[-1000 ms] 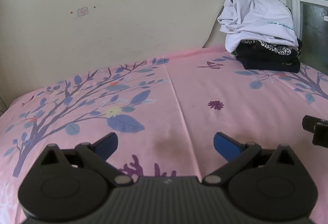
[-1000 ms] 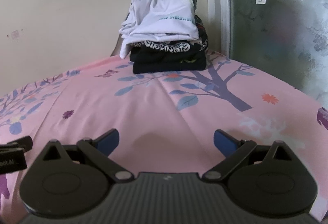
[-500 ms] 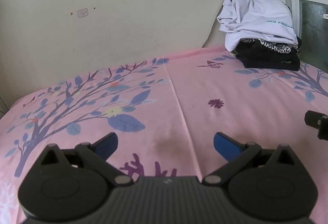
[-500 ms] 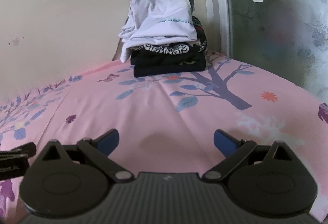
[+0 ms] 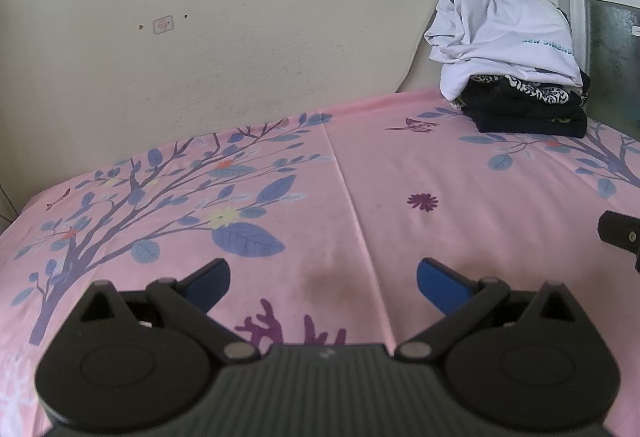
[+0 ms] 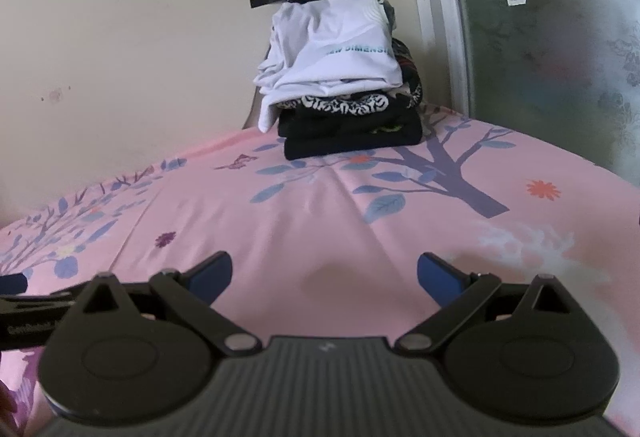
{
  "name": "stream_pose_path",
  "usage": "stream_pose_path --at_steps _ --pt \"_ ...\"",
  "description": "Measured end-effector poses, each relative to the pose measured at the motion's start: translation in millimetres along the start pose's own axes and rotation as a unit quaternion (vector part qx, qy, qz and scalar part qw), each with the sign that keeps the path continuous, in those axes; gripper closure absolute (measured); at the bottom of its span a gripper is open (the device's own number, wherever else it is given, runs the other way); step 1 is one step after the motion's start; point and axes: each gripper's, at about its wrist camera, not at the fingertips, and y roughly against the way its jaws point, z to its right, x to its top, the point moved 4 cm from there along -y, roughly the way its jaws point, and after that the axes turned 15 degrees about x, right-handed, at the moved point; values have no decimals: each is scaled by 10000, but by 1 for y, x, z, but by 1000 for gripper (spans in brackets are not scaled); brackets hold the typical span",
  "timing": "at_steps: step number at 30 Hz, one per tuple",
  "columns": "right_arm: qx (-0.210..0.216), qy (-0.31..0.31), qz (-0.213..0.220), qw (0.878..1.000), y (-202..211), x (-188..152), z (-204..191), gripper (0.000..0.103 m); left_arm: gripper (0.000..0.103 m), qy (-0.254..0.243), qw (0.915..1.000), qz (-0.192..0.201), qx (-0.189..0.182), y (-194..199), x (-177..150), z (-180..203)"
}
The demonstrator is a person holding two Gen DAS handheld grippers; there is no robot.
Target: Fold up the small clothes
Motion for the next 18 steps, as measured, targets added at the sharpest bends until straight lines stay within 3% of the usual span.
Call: stream_pose_path --at_steps 18 --pt "170 17 79 9998 5 0 -2 11 0 -44 9998 169 -137 5 -1 1"
